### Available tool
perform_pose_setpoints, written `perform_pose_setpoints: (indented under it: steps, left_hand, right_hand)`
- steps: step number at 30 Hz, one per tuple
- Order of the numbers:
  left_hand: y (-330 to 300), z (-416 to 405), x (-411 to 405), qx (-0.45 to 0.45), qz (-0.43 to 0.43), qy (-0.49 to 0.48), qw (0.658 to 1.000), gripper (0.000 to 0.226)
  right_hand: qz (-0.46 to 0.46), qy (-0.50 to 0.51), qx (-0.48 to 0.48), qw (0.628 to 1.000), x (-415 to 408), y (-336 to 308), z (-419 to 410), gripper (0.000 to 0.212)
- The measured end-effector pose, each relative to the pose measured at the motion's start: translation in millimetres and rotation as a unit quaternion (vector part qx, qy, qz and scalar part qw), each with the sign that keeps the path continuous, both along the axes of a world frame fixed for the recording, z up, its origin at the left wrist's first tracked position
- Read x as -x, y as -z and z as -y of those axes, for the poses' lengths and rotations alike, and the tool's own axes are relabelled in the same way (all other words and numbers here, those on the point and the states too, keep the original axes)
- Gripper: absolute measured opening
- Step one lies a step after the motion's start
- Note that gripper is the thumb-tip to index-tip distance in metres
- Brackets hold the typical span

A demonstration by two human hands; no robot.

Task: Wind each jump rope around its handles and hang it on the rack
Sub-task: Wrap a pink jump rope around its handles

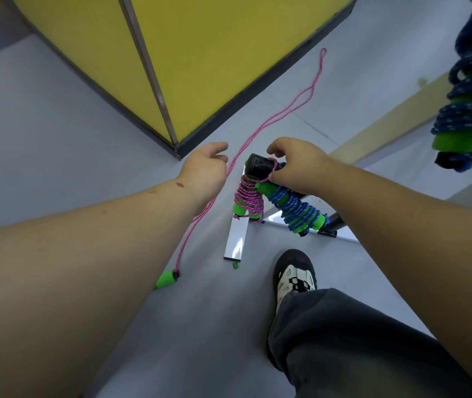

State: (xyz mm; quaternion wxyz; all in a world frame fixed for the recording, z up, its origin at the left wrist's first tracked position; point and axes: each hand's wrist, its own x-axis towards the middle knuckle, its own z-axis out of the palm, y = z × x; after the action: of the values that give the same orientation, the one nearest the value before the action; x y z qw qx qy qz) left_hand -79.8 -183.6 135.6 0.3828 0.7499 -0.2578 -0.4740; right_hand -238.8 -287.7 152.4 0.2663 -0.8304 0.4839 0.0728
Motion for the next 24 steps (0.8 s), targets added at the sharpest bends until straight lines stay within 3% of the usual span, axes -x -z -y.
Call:
perform_pose_setpoints:
  steps: [7, 16, 24]
  left_hand:
    - [-31.2, -38.6, -21.2, 0.015, 0.1, 0.02, 0.995, 0.061]
    - [-88.2, -144.4, -56.1, -0.017, 0.221, 0.061, 0.973, 0.061]
    - [-48.5, -204.4, -108.0, -0.088, 0.264, 0.085, 0.957, 0.066]
  right_hand:
    - [-0.015, -0.025, 0.032, 0.999, -6.6, -28.8, -35.9, 0.079]
    - [-0.032, -0.088, 0.057, 0.994, -38.9, -70.5, -126.6, 0.072]
    - [-0.092, -0.153, 0.033, 0.983, -90.9, -32.9, -179.2, 0.078]
